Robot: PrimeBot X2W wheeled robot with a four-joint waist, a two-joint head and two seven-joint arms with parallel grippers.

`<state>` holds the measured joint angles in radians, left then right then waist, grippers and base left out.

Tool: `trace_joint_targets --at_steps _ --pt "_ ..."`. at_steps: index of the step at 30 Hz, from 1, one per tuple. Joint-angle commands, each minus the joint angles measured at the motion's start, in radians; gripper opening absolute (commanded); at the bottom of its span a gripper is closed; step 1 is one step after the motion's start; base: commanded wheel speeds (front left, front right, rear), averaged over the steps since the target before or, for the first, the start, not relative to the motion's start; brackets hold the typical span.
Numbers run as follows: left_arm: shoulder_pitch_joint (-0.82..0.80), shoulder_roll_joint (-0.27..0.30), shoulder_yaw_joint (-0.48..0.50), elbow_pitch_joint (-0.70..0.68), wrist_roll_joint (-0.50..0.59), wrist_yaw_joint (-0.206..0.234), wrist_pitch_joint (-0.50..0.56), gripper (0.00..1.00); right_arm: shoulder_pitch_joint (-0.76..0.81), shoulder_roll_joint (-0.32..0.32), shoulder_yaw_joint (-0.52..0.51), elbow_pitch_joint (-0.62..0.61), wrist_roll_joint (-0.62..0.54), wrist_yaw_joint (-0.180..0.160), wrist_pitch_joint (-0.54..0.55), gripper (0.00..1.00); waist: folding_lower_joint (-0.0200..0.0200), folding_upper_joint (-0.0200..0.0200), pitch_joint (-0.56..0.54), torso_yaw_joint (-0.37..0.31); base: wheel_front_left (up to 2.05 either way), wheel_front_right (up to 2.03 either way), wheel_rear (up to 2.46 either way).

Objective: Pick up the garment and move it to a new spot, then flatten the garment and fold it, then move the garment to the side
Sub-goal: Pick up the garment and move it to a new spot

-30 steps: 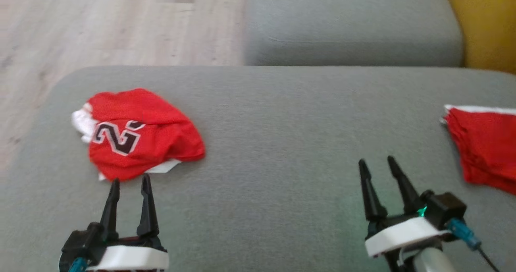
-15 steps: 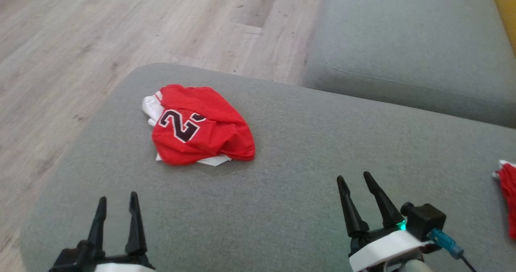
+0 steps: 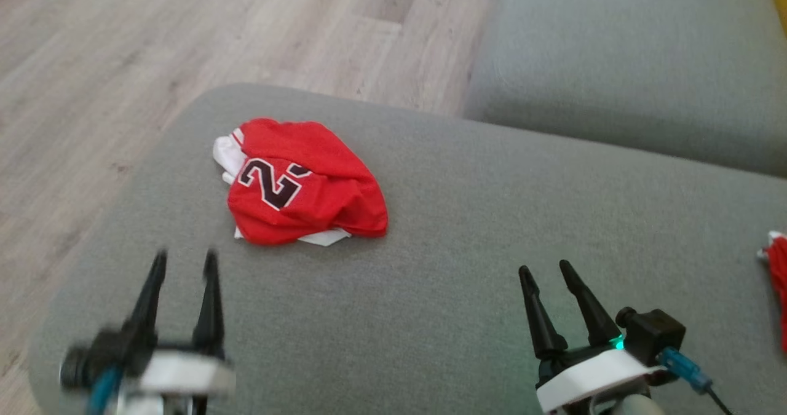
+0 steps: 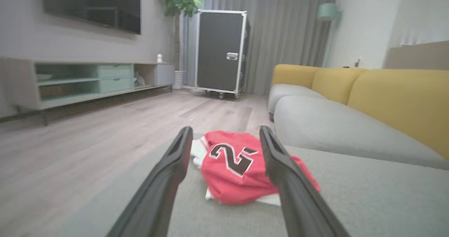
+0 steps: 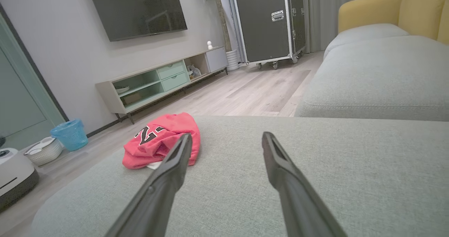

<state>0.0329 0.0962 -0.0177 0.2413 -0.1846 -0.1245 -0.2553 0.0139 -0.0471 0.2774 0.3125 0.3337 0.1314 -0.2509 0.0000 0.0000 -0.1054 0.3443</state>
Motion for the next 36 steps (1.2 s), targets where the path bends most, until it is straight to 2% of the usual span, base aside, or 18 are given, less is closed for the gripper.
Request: trace_joint_targets --at_steps 1,4,7,10,11,14,18,21,26,27,28,32,36 --pt "-0.119 0.025 0.008 -0.021 0.007 -0.005 -0.005 1.00 -0.043 -0.003 0.012 -0.036 -0.007 -0.001 -0.011 1.00 0.0000 0.0000 0.029 -0.020 0.00 0.00 0.00" --pt "-0.245 0.081 -0.086 0.034 -0.007 -0.006 0.061 1.00 -0.065 -0.003 -0.006 -0.046 -0.027 -0.001 -0.011 1.00 0.0000 0.0000 0.085 -0.041 0.00 0.00 0.00" --pt "-0.381 0.152 -0.239 0.095 -0.069 -0.006 0.188 1.00 -0.094 -0.003 -0.020 -0.057 -0.049 -0.001 -0.011 1.00 0.0000 0.0000 0.148 -0.069 0.00 0.00 0.00" --pt "-0.506 0.231 -0.419 0.138 -0.169 -0.006 0.310 1.00 -0.123 -0.003 -0.028 -0.065 -0.067 -0.001 -0.011 1.00 0.0000 0.0000 0.202 -0.098 0.00 0.00 0.00" --pt "-0.579 0.279 -0.522 0.156 -0.244 -0.006 0.371 1.00 -0.143 -0.003 -0.029 -0.069 -0.076 -0.001 -0.011 1.00 0.0000 0.0000 0.238 -0.120 0.00 0.00 0.00" --pt "-0.668 0.332 -0.647 0.183 -0.349 -0.006 0.440 1.00 -0.169 -0.003 -0.039 -0.084 -0.080 -0.001 -0.011 1.00 0.0000 0.0000 0.284 -0.151 0.00 0.00 0.00" --pt "-0.752 0.379 -0.769 0.236 -0.459 -0.006 0.501 1.00 -0.199 -0.003 -0.049 -0.092 -0.088 -0.001 -0.011 1.00 0.0000 0.0000 0.330 -0.194 0.00 0.00 0.00" --pt "-0.802 0.404 -0.825 0.289 -0.514 -0.006 0.521 1.00 -0.216 -0.003 -0.058 -0.099 -0.085 -0.001 -0.011 1.00 0.0000 0.0000 0.354 -0.225 0.00 0.00 0.00" --pt "-0.858 0.411 -0.887 0.395 -0.564 -0.006 0.552 1.00 -0.235 -0.003 -0.060 -0.109 -0.077 -0.001 -0.011 1.00 0.0000 0.0000 0.376 -0.255 0.00 0.00 0.00" --pt "-0.862 0.410 -0.897 0.410 -0.577 -0.006 0.555 0.47 -0.236 -0.003 -0.061 -0.110 -0.076 -0.001 -0.011 1.00 0.0000 0.0000 0.377 -0.259 0.00 0.00 0.00" --pt "-0.864 0.408 -0.907 0.420 -0.591 -0.006 0.556 0.00 -0.237 -0.003 -0.064 -0.112 -0.075 -0.001 -0.011 1.00 0.0000 0.0000 0.378 -0.261 0.00 0.00 0.00" --pt "-0.884 0.415 -0.928 0.434 -0.625 -0.006 0.483 0.00 -0.235 -0.003 -0.073 -0.114 -0.071 -0.001 -0.011 1.00 0.0000 0.0000 0.371 -0.266 0.00 0.00 0.00" --pt "-0.917 0.420 -0.895 0.444 -0.636 -0.006 0.316 0.00 -0.229 -0.003 -0.076 -0.108 -0.070 -0.001 -0.011 1.00 0.0000 0.0000 0.342 -0.261 0.00 0.00 0.00"
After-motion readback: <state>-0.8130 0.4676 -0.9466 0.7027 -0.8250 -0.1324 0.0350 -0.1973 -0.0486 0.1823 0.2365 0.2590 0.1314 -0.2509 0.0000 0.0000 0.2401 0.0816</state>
